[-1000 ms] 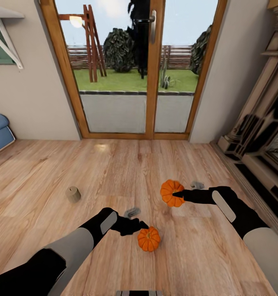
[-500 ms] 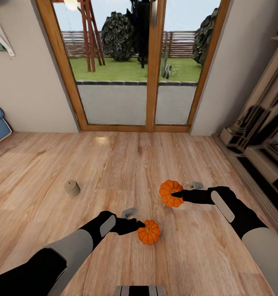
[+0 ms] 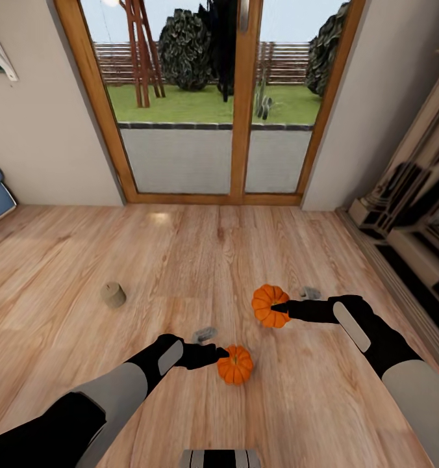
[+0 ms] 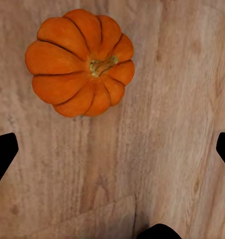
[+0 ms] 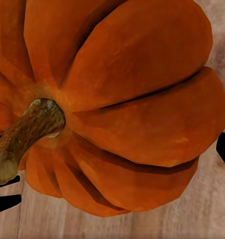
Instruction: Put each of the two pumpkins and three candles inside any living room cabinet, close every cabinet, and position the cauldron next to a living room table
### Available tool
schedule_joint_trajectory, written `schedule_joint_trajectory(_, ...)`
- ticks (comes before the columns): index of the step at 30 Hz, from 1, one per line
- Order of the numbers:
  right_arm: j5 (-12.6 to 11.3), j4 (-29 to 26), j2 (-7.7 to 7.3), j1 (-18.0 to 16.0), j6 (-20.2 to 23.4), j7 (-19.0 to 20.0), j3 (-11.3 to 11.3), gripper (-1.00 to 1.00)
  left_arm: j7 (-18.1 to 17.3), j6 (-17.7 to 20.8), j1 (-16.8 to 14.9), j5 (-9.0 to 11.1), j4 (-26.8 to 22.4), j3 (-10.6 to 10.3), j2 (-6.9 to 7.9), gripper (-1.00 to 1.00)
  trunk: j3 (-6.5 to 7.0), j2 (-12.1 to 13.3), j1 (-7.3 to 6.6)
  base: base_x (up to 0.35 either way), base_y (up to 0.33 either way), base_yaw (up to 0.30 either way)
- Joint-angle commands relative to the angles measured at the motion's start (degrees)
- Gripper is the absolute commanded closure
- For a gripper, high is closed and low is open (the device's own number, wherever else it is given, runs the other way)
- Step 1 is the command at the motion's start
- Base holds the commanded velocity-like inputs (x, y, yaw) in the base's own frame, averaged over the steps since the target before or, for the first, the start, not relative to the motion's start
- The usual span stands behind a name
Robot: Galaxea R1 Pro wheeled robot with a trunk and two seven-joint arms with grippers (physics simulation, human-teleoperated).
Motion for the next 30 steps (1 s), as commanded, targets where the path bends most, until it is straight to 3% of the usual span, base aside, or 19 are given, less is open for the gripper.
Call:
schedule_joint_trajectory(1, 0.2, 0.0, -0.05, 0.0, 0.1, 0.3, 0.1, 1.0, -0.2, 0.1, 0.0, -0.2, 0.0, -0.1, 0.0, -1.0, -0.04, 0.0, 0.0, 0.216, 0.0, 0.0)
schedule_joint_trajectory(8, 0.2, 0.0, -0.05, 0.0, 0.1, 0.2, 0.1, 1.0, -0.3, 0.1, 0.0, -2.8, 0.0, 0.0, -0.31, -1.0, -0.04, 0.0, 0.0, 0.205, 0.0, 0.0)
schedule_joint_trajectory(30, 0.2, 0.0, -0.05, 0.0, 0.2, 0.3, 0.1, 1.0, -0.2, 0.1, 0.0, -3.2, 0.1, 0.0, -0.81, -1.0, -0.27, 0.0, 0.03, 0.006, 0.0, -0.038)
